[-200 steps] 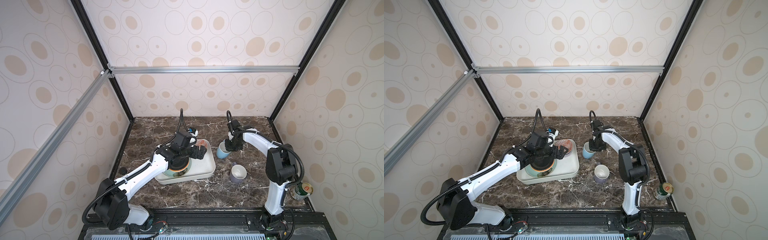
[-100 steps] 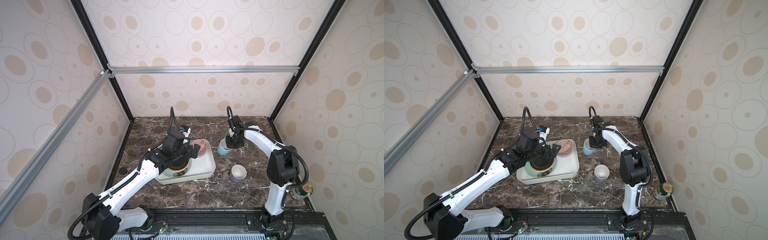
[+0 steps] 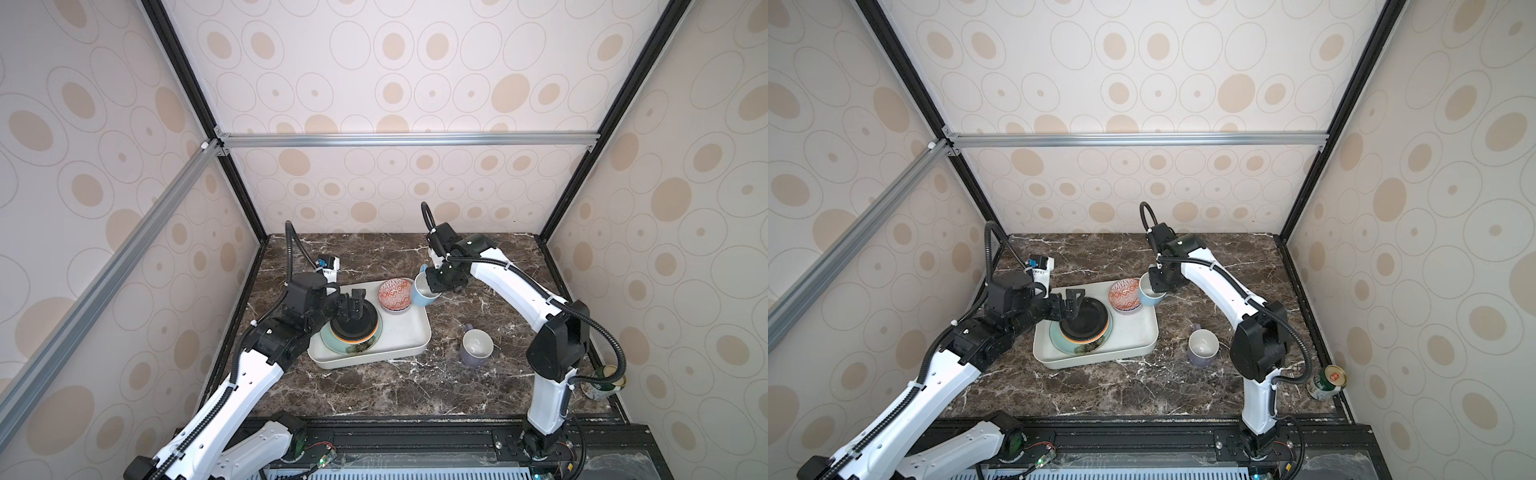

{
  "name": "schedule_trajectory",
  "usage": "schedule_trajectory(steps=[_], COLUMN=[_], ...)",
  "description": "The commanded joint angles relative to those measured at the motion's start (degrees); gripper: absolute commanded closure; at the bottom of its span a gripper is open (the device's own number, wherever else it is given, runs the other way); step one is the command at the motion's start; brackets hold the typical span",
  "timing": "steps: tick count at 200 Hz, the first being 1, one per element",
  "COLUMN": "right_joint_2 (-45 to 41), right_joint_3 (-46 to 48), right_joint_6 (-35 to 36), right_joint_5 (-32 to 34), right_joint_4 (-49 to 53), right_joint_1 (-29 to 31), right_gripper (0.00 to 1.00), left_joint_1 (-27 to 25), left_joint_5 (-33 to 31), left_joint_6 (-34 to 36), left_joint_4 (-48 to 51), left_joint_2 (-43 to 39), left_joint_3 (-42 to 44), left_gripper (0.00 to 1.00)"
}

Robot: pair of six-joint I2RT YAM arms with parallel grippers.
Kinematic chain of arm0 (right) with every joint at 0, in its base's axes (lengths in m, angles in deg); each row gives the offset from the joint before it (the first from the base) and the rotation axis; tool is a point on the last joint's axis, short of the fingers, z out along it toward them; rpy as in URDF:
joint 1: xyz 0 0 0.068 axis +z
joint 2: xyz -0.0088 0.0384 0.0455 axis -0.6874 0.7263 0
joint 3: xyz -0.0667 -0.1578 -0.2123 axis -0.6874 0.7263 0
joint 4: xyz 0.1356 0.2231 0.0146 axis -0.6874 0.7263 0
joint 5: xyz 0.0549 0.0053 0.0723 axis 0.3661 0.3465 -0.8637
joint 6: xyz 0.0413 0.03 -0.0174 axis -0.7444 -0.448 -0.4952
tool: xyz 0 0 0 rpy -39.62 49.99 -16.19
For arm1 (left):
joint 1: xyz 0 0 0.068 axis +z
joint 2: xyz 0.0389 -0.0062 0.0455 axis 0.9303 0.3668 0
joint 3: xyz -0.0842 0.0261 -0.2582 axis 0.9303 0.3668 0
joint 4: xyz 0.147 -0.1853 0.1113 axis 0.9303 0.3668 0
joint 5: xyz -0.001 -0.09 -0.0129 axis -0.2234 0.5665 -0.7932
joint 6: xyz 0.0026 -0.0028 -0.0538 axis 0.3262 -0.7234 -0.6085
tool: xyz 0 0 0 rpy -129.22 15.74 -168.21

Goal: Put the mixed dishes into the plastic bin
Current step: 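Lift the light blue mug and carry it toward the bin with the right gripper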

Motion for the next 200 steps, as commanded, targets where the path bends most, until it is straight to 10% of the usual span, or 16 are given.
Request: schedule_trajectory(steps=[1,200], right_joint_2=[-2.08,5.95], right_joint_3=[0.71,6.22], right_joint_6=[-0.62,-0.26], right_joint_5=[1.3,0.64], right_joint_4=[1.88,0.44], right_joint_1=[1.43,5.02], right_gripper=[0.93,0.93], left_joint_1=[0.58,2.21], left_joint_5=[-0.28,1.22], left_joint_6=[1.84,2.68], left_joint_4=[2.38,1.13], left_joint_2=[-1.31,0.68], left_joint_3=[1.18,2.25], left_gripper=[0.01,0.01])
